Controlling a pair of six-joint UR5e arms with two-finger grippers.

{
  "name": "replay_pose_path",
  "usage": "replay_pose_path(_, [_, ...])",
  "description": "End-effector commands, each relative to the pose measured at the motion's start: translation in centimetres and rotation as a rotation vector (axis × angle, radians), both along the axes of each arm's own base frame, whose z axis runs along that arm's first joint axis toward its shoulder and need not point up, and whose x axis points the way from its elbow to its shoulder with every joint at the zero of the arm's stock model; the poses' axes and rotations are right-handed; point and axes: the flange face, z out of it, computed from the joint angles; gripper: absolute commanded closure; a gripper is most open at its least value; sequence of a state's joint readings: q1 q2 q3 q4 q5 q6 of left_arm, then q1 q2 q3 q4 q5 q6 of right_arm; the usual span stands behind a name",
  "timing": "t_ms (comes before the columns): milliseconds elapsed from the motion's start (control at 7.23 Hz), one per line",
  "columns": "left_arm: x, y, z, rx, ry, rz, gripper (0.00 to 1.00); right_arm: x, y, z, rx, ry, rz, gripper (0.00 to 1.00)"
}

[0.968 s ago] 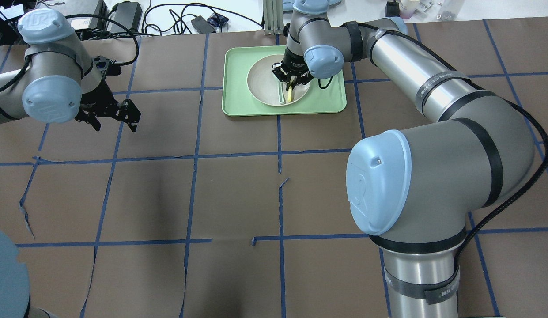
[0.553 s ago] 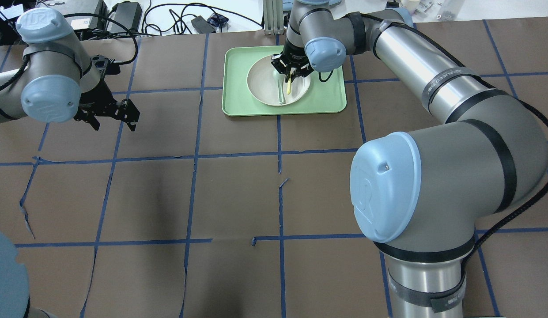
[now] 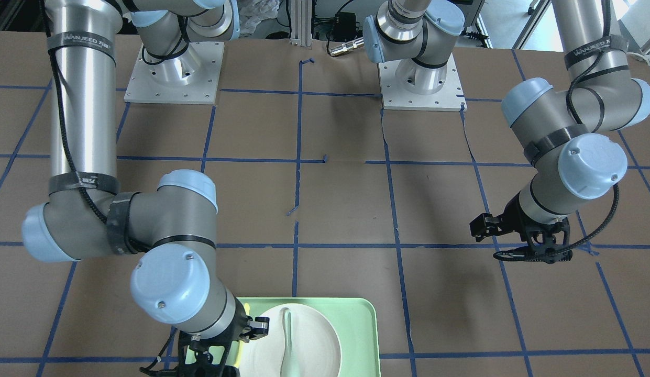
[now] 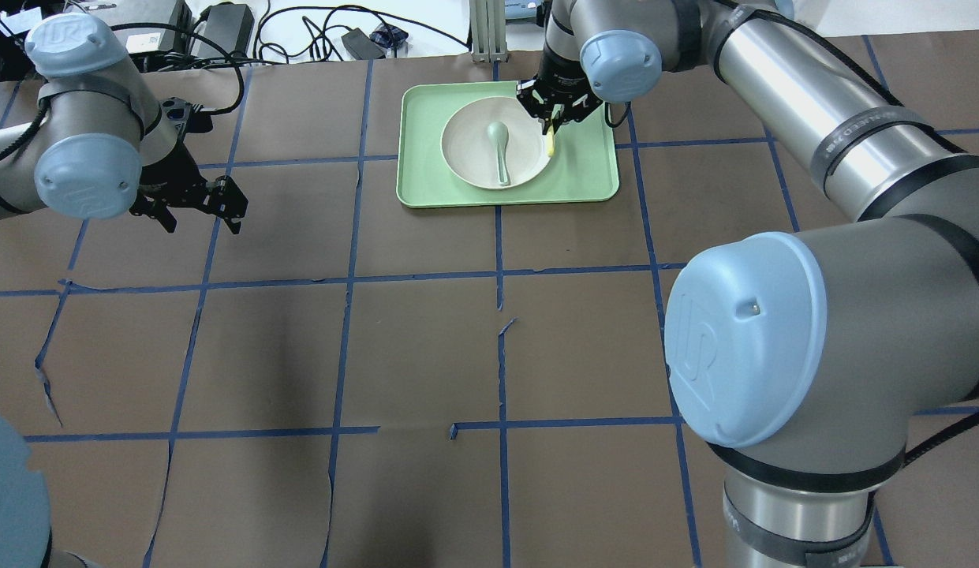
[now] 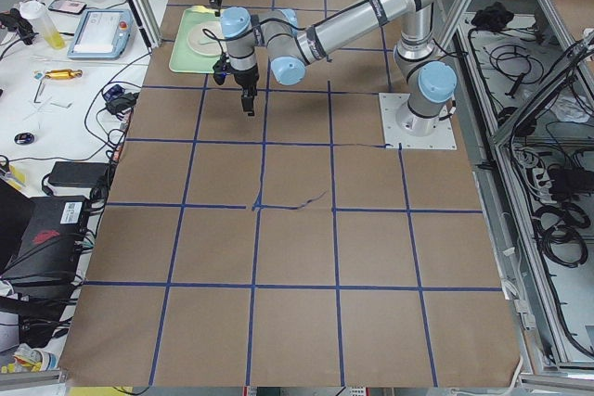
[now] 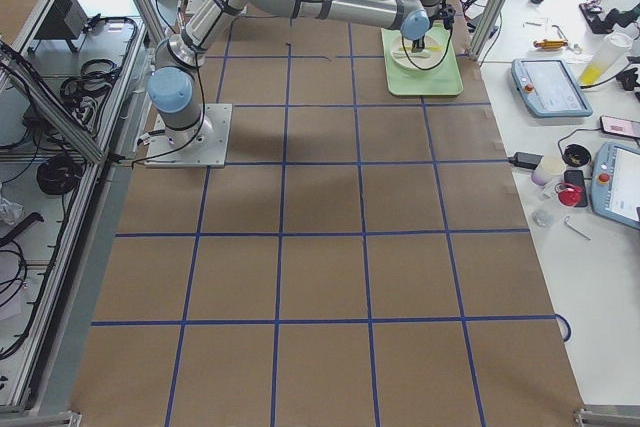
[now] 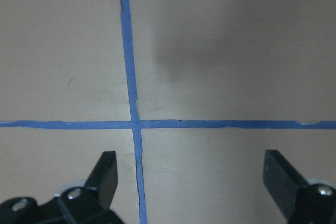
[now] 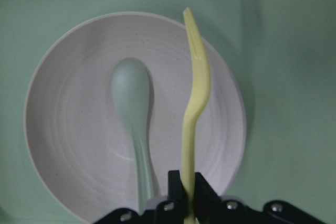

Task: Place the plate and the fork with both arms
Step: 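Lift the fork with the right gripper and move it beside the plate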

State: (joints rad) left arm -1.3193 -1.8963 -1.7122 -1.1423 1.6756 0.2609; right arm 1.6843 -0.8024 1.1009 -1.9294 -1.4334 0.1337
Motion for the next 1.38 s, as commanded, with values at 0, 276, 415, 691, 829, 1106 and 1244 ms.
replay_pose_path(0, [0.0,0.0,0.0,-0.001,0.000,0.005,0.00,-5.5,1.2,-2.1,0.043,-0.080,0.074,1.00])
replay_pose_path(276, [0.0,0.0,0.0,-0.002,0.000,0.002,0.00,-4.8,0.7,-4.4,-0.006,-0.157,0.080,1.00])
replay_pose_path(415, [0.0,0.0,0.2,-0.006,-0.003,0.002,0.00,-4.9,0.4,-5.3,-0.007,-0.148,0.084,1.00])
replay_pose_path(691, [0.0,0.0,0.3,-0.008,-0.005,0.002,0.00,-5.1,0.2,-6.7,-0.006,-0.144,0.164,1.00])
replay_pose_path(829, [0.1,-0.3,0.5,-0.031,-0.011,0.002,0.00,-4.9,-0.2,-7.0,-0.011,-0.160,0.163,1.00])
replay_pose_path(1106, [0.1,-0.3,0.3,-0.030,-0.012,0.000,0.00,-5.0,-0.5,-7.7,-0.009,-0.154,0.174,0.77])
replay_pose_path(1244, [0.1,-0.3,0.3,-0.029,-0.010,0.000,0.00,-5.1,-0.5,-7.9,-0.007,-0.145,0.174,0.25])
